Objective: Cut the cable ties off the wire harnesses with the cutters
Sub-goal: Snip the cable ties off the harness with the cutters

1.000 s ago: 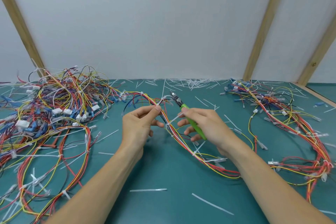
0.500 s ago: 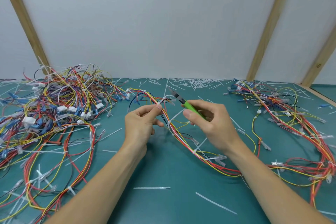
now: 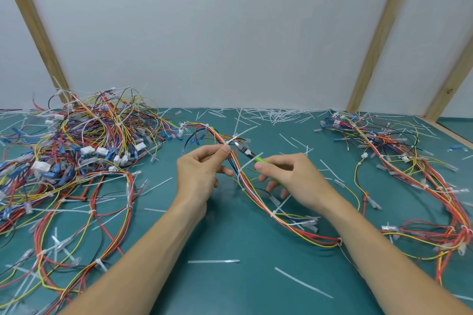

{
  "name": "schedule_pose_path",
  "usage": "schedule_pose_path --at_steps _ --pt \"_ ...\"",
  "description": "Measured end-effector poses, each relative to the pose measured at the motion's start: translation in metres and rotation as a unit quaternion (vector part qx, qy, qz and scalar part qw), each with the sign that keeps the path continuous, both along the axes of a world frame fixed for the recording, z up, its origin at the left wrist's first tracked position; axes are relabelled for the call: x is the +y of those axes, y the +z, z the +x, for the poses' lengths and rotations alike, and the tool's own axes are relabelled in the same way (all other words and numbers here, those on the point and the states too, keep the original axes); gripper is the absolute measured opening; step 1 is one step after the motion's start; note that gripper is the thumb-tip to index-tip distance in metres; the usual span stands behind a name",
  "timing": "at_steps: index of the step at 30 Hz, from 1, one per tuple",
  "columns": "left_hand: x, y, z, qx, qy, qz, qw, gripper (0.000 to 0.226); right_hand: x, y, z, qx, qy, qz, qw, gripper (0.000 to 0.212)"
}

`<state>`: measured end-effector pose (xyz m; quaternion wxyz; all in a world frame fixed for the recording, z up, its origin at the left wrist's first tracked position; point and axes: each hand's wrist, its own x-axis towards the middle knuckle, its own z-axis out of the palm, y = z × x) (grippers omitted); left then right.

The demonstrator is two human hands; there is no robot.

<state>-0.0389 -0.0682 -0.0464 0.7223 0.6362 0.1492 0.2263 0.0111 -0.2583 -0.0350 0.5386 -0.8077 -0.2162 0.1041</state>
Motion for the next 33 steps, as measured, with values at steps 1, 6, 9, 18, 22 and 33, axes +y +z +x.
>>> schedule_pose_path --at_steps 1,6,9,18,22,33 --pt "0.000 0.000 0.000 -0.001 -0.001 0.005 1.000 0.010 0.000 0.002 -0.001 0.036 0.009 0.012 0.999 0.024" --pt "-0.002 0.000 0.001 -0.002 -0.008 0.017 1.000 0.012 -0.002 0.006 -0.001 0.141 0.051 0.018 0.989 0.038" --pt "-0.002 -0.001 0.001 -0.005 -0.014 0.021 1.000 0.012 -0.002 0.007 -0.002 0.168 0.062 0.015 0.984 0.049" --pt "-0.003 -0.002 0.000 -0.006 -0.031 0.037 0.999 0.009 0.001 0.004 -0.002 0.163 0.059 0.026 0.984 0.054" --pt "-0.003 -0.002 0.000 -0.003 -0.042 0.039 0.998 0.009 0.003 0.003 -0.002 0.156 0.055 0.033 0.986 0.052" --pt "0.000 -0.005 0.000 0.021 -0.056 0.083 0.995 0.018 0.008 0.000 -0.011 -0.010 0.017 -0.028 0.999 0.048"
